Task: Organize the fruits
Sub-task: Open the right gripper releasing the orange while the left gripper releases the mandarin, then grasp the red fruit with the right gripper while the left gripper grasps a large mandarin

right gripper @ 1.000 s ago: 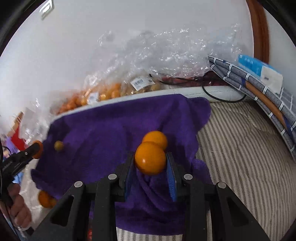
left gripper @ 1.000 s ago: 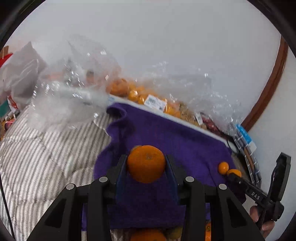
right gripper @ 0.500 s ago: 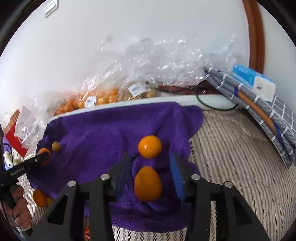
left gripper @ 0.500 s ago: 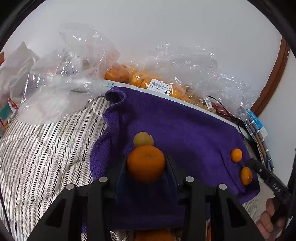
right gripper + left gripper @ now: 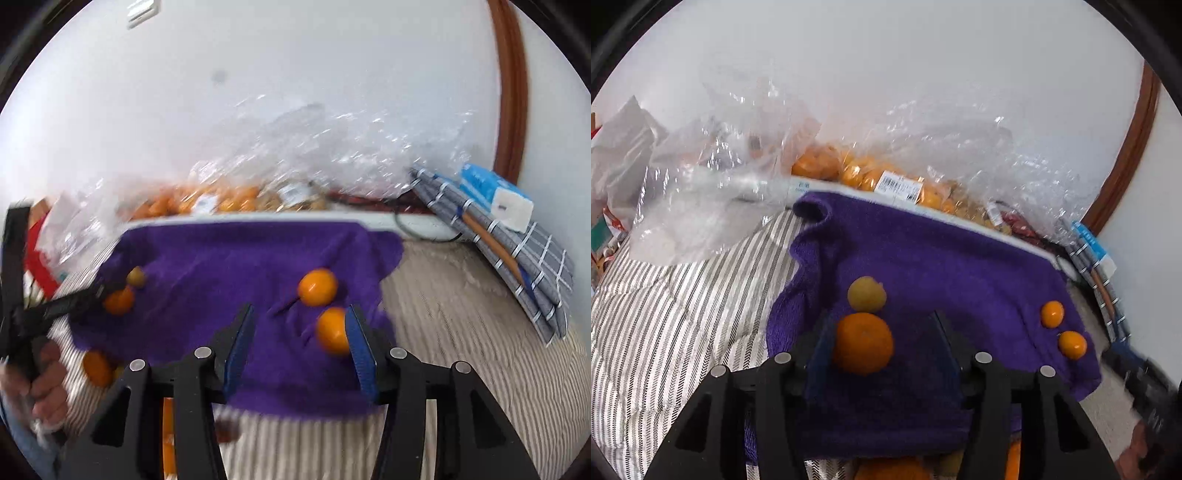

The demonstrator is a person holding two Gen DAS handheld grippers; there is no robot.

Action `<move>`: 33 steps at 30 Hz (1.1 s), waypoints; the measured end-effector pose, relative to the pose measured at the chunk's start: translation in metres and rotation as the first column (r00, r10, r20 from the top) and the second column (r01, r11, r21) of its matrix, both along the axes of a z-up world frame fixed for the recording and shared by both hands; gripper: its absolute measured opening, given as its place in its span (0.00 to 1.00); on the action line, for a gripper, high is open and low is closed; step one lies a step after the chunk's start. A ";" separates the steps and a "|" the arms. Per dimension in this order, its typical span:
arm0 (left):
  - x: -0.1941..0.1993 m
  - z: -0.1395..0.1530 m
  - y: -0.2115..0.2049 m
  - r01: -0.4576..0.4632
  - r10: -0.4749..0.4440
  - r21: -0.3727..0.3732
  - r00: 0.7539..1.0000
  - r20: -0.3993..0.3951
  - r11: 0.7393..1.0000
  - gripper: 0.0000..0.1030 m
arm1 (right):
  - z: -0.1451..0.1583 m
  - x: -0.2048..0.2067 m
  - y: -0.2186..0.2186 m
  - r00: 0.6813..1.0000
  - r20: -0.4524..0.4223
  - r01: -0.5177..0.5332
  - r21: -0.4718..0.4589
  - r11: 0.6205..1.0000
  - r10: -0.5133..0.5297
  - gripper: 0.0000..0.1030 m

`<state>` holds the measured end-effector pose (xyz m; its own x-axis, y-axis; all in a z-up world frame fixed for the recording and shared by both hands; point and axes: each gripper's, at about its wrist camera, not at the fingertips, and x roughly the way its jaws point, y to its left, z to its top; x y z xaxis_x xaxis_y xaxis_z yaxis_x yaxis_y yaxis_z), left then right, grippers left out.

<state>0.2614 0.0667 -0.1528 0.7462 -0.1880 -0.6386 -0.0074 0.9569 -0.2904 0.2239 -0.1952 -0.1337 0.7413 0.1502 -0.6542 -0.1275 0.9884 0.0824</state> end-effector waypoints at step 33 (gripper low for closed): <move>-0.008 0.011 0.016 -0.030 0.032 -0.066 0.999 0.040 0.997 0.50 | -0.060 -0.037 0.040 0.967 -0.250 -0.013 0.180 0.984 0.059 0.24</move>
<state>0.2531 0.0826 -0.1415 0.7775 -0.2048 -0.5946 -0.0236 0.9353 -0.3530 0.1864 -0.1550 -0.1935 0.5470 0.3029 -0.7804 -0.1155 0.9506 0.2880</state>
